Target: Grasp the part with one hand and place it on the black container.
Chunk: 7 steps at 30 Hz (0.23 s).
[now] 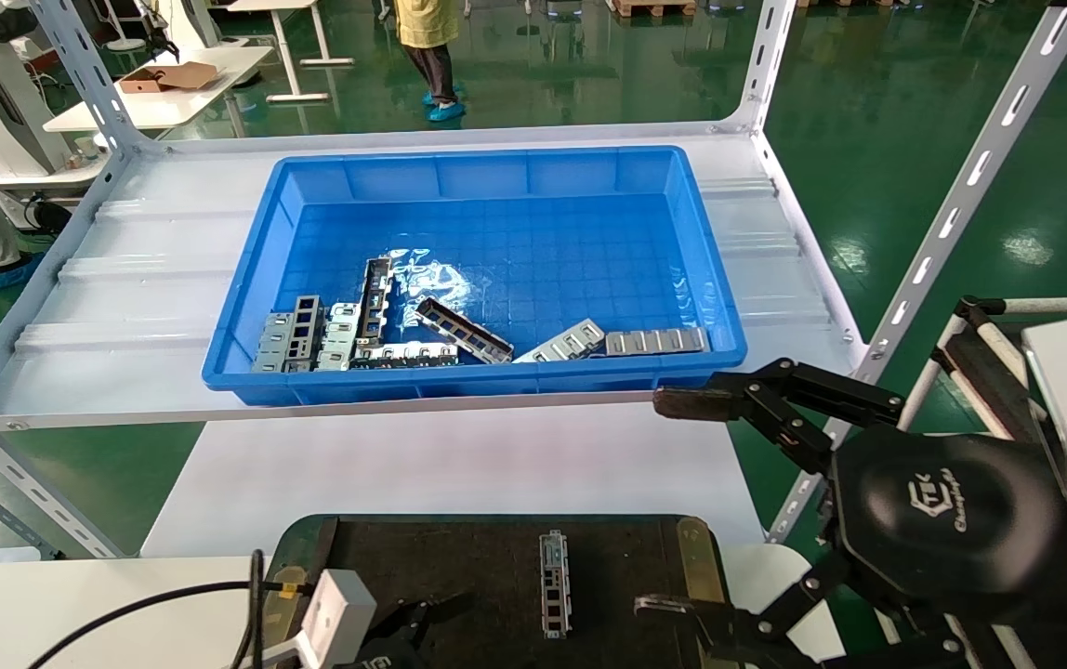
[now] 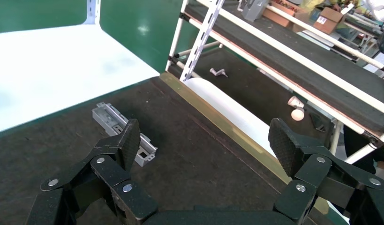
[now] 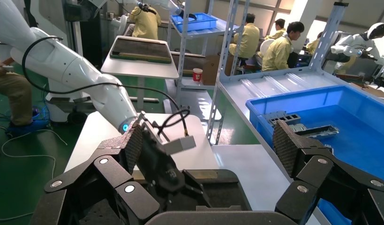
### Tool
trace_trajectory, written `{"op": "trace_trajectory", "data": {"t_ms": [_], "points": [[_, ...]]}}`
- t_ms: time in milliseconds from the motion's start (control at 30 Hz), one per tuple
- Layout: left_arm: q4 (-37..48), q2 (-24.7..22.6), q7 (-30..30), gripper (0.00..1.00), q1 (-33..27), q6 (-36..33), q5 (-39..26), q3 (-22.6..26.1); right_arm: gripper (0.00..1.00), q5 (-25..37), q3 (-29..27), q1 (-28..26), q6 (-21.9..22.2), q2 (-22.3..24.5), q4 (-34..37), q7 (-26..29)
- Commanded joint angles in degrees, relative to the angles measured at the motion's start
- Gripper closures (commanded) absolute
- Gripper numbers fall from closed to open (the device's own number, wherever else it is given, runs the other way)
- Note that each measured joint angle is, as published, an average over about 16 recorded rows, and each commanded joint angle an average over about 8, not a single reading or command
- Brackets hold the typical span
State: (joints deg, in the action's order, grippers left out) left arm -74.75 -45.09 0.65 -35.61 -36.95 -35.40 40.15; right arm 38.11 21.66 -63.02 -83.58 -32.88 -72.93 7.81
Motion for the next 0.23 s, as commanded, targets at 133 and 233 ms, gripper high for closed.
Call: {"op": "trace_trajectory", "data": {"t_ms": [133, 233], "points": [[0.0, 2.4, -1.4, 0.00, 0.9, -4.0, 1.9, -1.8, 0.00, 0.0, 0.0, 0.0, 0.0, 0.0, 0.0, 0.0], [-0.2, 2.9, -1.6, 0.00, 1.1, -4.7, 2.4, -2.3, 0.00, 0.0, 0.0, 0.0, 0.0, 0.0, 0.0, 0.0]]}}
